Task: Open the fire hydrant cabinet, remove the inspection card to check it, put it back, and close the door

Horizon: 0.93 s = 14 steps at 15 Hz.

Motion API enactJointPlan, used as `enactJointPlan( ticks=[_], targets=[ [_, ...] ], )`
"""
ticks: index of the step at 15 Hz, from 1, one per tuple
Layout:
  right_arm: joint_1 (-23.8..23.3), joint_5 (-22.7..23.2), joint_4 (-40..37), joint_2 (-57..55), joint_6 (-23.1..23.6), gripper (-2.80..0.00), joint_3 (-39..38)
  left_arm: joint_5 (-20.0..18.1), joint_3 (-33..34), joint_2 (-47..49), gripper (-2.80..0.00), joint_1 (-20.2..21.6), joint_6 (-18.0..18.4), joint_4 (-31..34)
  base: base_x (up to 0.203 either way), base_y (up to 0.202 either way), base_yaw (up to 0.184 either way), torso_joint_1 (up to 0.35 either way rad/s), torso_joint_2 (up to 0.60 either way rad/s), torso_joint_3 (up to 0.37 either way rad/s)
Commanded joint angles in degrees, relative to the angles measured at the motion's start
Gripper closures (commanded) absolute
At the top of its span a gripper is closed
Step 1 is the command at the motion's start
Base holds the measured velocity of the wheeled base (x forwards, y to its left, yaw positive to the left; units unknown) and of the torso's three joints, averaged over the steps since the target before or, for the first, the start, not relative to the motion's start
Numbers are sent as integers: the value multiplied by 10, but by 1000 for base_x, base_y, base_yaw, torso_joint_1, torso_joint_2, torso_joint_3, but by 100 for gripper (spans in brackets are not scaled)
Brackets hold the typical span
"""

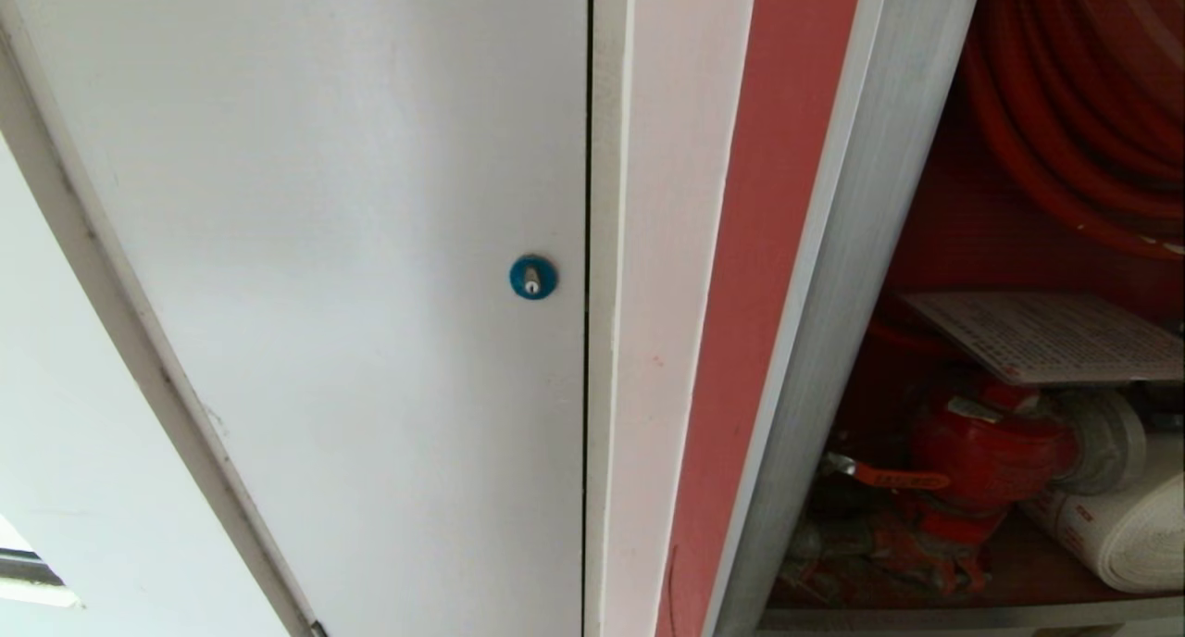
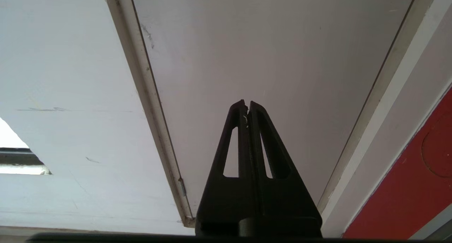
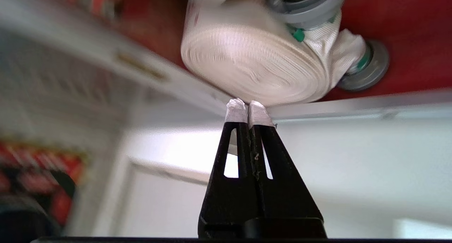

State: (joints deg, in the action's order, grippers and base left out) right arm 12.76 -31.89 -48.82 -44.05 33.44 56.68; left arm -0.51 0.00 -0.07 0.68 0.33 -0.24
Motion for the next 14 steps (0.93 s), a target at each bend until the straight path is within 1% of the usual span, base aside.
enactJointPlan(
  ticks=[1, 2, 3, 5, 7, 8, 10, 14],
  targets=[
    [0, -3, -36, -26, 45, 0, 28, 0, 2, 0, 0, 0, 0, 0, 0, 0, 0, 0, 0, 0],
    [0, -7, -61, -37, 65, 0, 42, 0, 2, 0, 0, 0, 0, 0, 0, 0, 0, 0, 0, 0],
    [0, -26, -67, -52, 69, 0, 48, 0, 2, 0, 0, 0, 0, 0, 0, 0, 0, 0, 0, 0],
    [0, -133, -50, -81, 75, 0, 53, 0, 2, 0, 0, 0, 1, 0, 0, 0, 0, 0, 0, 0],
    [1, -220, -10, -98, 80, 0, 44, 0, 2, 0, 0, 0, 0, 0, 0, 0, 0, 0, 0, 0],
    [1, -249, 19, -99, 82, 0, 28, 0, 2, 0, 0, 0, 0, 0, 0, 0, 0, 0, 0, 0],
    [0, -271, 50, -96, 83, 0, 3, 0, 2, 0, 0, 0, 0, 0, 0, 0, 0, 0, 0, 0],
    [1, -284, 50, -77, 91, 0, -36, 0, 2, 0, 0, 0, 0, 0, 0, 0, 0, 0, 0, 0]
  ],
)
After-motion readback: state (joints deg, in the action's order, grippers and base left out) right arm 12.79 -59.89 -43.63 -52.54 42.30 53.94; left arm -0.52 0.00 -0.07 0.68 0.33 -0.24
